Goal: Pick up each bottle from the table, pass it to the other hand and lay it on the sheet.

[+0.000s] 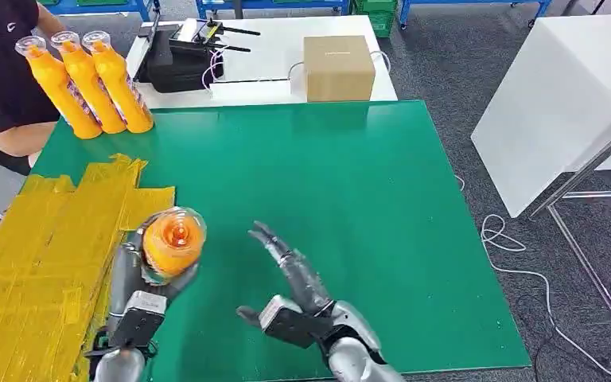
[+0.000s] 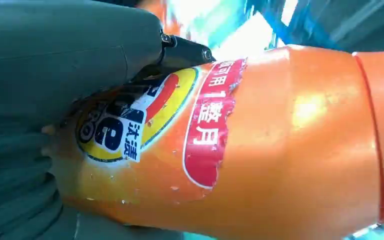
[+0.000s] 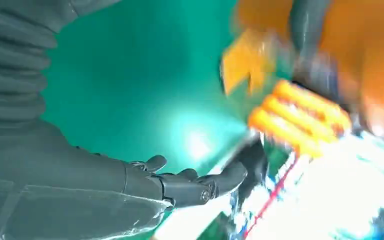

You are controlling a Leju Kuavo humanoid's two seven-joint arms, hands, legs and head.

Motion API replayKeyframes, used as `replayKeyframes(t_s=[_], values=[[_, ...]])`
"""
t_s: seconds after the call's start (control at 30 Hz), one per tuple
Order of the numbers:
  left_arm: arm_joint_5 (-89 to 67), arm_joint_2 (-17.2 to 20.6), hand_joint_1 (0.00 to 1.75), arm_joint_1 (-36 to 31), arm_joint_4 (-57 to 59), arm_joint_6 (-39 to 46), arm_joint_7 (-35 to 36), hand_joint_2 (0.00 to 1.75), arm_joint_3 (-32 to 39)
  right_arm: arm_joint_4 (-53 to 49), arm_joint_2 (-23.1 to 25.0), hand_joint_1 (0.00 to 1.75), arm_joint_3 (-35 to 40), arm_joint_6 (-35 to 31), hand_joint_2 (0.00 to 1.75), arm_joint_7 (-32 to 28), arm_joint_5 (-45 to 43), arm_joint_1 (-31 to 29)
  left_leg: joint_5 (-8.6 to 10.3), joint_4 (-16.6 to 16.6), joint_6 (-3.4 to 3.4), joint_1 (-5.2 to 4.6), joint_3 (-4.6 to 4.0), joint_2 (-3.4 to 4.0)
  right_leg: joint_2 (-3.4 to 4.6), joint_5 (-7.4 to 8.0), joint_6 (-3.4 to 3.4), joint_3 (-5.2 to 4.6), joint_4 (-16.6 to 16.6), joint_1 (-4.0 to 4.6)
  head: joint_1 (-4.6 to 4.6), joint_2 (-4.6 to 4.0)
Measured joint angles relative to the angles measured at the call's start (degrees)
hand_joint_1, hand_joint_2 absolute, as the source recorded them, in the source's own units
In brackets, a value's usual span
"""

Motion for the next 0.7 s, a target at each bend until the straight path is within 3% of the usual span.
replayKeyframes(t_s=[0.13,0.27,0.43,0.7], values=[[-4.4,2.5,1.75,-1.5,0.5,2.8,1.3,1.75,2.9,-4.0,-1.3,0.0,-2.6,0.6,0.0,-0.5,-0.2,0.9,0.02,0.0,0.0,0.01,0.04,-0.01,0.0,0.0,0.0,-0.01,0.0,0.01,0.02,0.0],[-19.2,6.8,1.75,-4.0,4.4,9.3,8.1,1.75,5.4,-6.2,-2.4,0.0,-4.1,0.5,0.0,-1.8,-1.5,1.2,0.02,0.0,0.0,0.01,0.04,0.0,0.0,0.0,0.0,-0.01,0.0,0.02,0.04,0.0],[-33.0,14.3,1.75,-9.4,17.9,12.9,14.6,1.75,8.9,-7.6,-4.3,0.0,-5.2,1.0,0.0,-2.6,-3.5,1.1,0.05,0.0,-0.02,0.01,0.04,0.01,0.0,0.0,0.0,0.0,0.0,0.02,0.04,0.0],[-35.8,18.9,1.75,-15.1,35.5,11.4,16.5,1.75,9.3,-7.9,-5.8,0.0,-5.3,1.2,0.0,-3.0,-4.3,0.4,0.09,0.0,-0.05,0.02,0.01,0.01,0.0,0.0,0.0,-0.01,0.1,0.02,0.07,0.0]])
